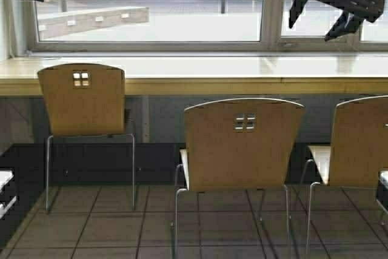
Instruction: Push the chairs under the table
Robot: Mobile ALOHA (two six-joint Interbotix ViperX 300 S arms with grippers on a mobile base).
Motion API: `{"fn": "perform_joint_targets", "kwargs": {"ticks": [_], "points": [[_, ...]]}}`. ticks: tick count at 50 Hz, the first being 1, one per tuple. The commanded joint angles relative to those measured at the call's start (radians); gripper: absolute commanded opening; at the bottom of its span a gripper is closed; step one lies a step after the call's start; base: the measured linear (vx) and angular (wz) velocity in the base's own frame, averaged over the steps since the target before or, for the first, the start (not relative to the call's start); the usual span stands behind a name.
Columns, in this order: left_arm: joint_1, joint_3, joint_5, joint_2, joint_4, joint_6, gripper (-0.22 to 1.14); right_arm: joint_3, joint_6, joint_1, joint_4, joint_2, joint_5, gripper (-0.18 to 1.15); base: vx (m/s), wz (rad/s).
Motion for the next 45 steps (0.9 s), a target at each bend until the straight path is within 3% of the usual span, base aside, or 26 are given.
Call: {"fn": "perform_joint_targets", "kwargs": {"ticks": [1,45], "points": [[0.000,-0.008,-0.008,0.009,-0.002,-0.002,1.00,-0.014,-0.003,0.005,0.002,-0.008,-0.002,1.01,0.01,-0.30],[0.000,-0.009,-0.003,0.000,0.008,0.008,1.00,-0.026,-0.002,0.006,0.084,0.000,0.063,1.01,0.13,-0.20]]}}
